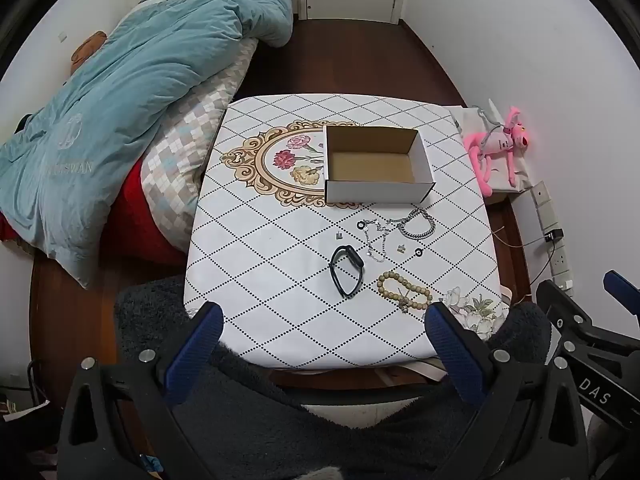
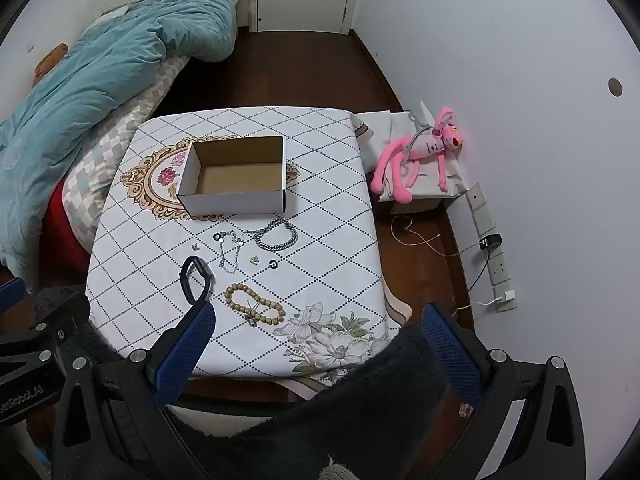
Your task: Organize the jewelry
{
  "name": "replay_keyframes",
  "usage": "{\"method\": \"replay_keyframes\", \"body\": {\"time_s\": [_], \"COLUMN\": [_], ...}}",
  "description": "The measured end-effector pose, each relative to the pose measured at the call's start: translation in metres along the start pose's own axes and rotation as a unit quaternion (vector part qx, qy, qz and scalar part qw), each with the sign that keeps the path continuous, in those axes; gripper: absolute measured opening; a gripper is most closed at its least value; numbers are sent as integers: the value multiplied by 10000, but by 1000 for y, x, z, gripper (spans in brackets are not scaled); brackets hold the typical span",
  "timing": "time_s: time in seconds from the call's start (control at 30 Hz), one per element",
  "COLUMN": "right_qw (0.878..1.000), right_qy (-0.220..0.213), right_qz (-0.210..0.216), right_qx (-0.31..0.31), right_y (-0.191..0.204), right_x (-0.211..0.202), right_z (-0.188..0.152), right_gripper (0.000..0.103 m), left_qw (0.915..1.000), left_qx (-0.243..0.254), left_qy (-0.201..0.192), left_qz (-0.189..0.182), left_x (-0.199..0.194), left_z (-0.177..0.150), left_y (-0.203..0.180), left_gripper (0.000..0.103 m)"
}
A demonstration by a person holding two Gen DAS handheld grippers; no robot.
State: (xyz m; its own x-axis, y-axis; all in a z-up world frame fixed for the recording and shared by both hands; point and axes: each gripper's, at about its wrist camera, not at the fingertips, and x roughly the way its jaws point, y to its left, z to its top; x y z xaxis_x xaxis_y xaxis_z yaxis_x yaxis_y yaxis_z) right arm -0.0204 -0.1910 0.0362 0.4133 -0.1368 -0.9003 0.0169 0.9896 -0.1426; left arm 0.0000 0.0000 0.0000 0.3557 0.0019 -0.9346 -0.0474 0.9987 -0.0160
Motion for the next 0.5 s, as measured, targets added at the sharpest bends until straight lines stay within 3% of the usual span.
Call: {"method": "replay_keyframes", "body": {"time_s": [0.5], "right_qw": [10000], "right_qy": [16], "right_qz": [39], "right_qx": [16], "right_y": [-2], "right_x": [0], "right_z": [-1], "right_gripper": [103], "left_qw": [10000], "left_qx": [-3], "left_qy": [11], "left_qz": [-22], "left_x": [0], "left_z": [0], "left_y": [0], "left_gripper": [103]}}
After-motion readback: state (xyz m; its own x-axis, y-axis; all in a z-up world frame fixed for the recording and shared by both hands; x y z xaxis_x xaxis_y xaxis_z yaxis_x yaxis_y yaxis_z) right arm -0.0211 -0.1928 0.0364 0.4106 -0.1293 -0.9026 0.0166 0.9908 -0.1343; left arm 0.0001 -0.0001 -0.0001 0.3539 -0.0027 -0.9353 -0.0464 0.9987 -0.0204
